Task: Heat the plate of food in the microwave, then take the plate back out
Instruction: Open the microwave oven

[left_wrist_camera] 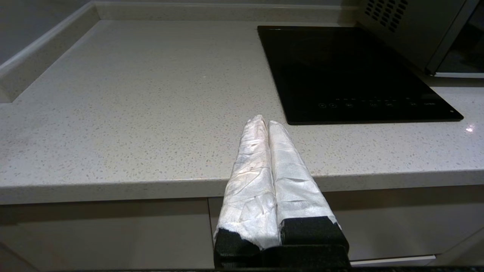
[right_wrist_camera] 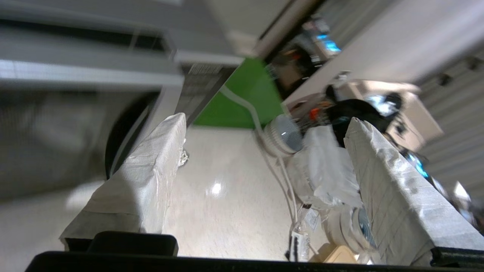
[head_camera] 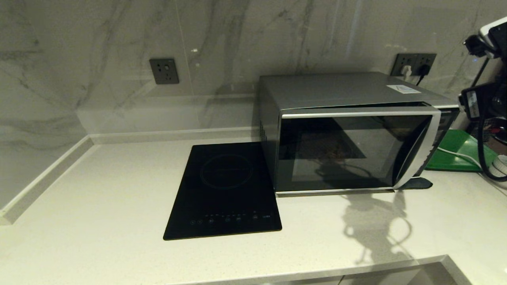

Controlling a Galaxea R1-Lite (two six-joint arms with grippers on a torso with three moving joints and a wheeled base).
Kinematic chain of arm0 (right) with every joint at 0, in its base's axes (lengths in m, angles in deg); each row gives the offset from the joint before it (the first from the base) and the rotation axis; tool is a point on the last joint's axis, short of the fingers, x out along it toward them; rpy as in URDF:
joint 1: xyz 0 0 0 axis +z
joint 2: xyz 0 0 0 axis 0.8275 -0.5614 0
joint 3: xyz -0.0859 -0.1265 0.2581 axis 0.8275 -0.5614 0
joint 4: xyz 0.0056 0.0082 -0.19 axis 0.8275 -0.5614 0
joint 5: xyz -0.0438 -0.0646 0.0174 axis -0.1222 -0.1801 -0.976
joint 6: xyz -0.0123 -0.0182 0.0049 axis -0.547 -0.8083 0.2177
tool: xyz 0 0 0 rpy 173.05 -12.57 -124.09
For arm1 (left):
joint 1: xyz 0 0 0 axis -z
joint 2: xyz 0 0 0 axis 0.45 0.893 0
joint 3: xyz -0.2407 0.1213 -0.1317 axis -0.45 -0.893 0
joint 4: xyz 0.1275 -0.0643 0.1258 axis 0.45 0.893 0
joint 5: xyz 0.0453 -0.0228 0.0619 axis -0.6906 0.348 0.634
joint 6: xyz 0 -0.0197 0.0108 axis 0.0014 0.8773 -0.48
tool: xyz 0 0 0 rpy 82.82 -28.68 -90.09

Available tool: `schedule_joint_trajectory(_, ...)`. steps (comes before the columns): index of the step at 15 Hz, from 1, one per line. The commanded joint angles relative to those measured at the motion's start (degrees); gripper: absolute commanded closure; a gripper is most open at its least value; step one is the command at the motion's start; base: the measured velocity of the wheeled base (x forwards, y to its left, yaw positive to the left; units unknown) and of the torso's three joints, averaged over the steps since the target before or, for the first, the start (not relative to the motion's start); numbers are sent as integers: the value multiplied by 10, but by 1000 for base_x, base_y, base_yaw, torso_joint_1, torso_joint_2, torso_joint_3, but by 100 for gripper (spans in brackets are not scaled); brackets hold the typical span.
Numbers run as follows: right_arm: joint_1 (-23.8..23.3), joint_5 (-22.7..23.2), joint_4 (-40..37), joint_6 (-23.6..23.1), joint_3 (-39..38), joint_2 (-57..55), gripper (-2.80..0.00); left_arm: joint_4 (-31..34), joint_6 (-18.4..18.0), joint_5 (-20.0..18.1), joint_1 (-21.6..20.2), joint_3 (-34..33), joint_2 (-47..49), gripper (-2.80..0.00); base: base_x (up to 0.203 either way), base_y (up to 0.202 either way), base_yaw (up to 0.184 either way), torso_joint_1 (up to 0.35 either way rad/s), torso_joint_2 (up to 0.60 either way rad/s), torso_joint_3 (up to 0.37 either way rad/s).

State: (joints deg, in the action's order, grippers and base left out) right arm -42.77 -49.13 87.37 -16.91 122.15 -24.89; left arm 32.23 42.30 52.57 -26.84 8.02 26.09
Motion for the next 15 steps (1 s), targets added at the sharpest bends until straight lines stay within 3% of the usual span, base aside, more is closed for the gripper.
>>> schedule_joint_trajectory(1, -64, 100, -87, 2, 21, 5, -280, 0, 1, 0, 0, 0, 0, 0, 0, 0, 0, 0, 0, 0)
schedule_joint_trajectory(4, -80, 168, -160, 77, 81, -8, -280, 0, 1, 0, 0, 0, 0, 0, 0, 0, 0, 0, 0, 0)
schedule_joint_trajectory(9, -80, 253, -308, 284, 238, -75, -280, 0, 1, 0, 0, 0, 0, 0, 0, 0, 0, 0, 0, 0)
schedule_joint_trajectory(10, -80, 261, -319, 310, 258, -94, 0, 0, 1, 0, 0, 0, 0, 0, 0, 0, 0, 0, 0, 0)
schedule_joint_trajectory(15, -85, 264, -325, 345, 364, -186, 0, 0, 1, 0, 0, 0, 0, 0, 0, 0, 0, 0, 0, 0)
